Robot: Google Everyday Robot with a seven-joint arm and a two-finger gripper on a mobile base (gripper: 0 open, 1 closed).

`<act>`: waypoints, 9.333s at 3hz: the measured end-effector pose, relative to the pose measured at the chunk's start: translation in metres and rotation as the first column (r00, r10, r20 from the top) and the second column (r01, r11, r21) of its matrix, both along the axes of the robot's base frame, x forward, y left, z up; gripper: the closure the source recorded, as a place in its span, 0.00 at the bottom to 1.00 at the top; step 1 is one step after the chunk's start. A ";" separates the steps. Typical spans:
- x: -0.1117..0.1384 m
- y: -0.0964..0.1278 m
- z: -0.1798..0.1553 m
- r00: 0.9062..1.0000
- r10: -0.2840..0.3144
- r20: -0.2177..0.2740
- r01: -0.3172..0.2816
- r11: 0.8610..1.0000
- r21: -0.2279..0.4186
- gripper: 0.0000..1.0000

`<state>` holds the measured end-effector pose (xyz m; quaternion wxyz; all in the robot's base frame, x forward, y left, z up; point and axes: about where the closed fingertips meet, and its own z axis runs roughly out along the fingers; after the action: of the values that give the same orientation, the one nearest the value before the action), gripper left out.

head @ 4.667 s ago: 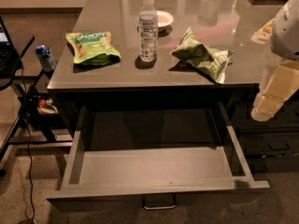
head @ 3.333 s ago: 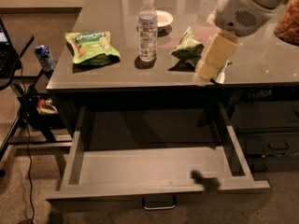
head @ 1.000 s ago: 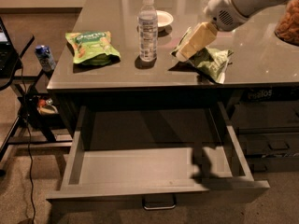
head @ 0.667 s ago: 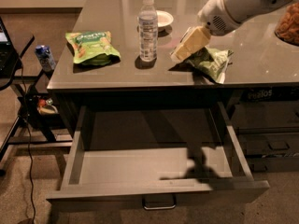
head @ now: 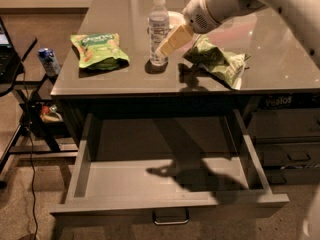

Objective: Place blue plastic bottle into top drawer

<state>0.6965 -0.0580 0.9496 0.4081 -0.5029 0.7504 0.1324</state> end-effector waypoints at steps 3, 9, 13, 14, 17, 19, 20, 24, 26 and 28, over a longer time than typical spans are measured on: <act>0.049 0.043 -0.018 0.997 0.060 -0.054 -0.057 0.996 0.071 0.00; 0.030 0.047 -0.012 0.997 0.052 -0.055 -0.048 0.996 0.077 1.00; -0.047 0.028 -0.011 0.996 -0.008 -0.093 0.013 0.998 0.060 1.00; -0.074 0.013 -0.010 0.992 -0.061 -0.115 0.067 0.996 0.051 1.00; -0.144 -0.025 -0.023 0.972 -0.159 -0.171 0.168 0.985 0.041 1.00; -0.187 -0.039 -0.103 0.919 -0.224 -0.326 0.260 0.963 0.071 1.00; -0.205 -0.046 -0.142 0.890 -0.240 -0.389 0.294 0.952 0.085 1.00; -0.198 -0.050 -0.235 0.841 -0.376 -0.389 0.475 0.858 0.199 1.00; -0.175 -0.048 -0.256 0.839 -0.433 -0.329 0.509 0.839 0.193 1.00; -0.158 -0.034 -0.250 0.846 -0.479 -0.234 0.517 0.843 0.145 1.00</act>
Offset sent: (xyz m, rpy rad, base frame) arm 0.0571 0.0447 -0.0110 0.0766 0.0221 0.0777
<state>0.5387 -0.0923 0.6998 0.4046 -0.2307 0.8731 0.1443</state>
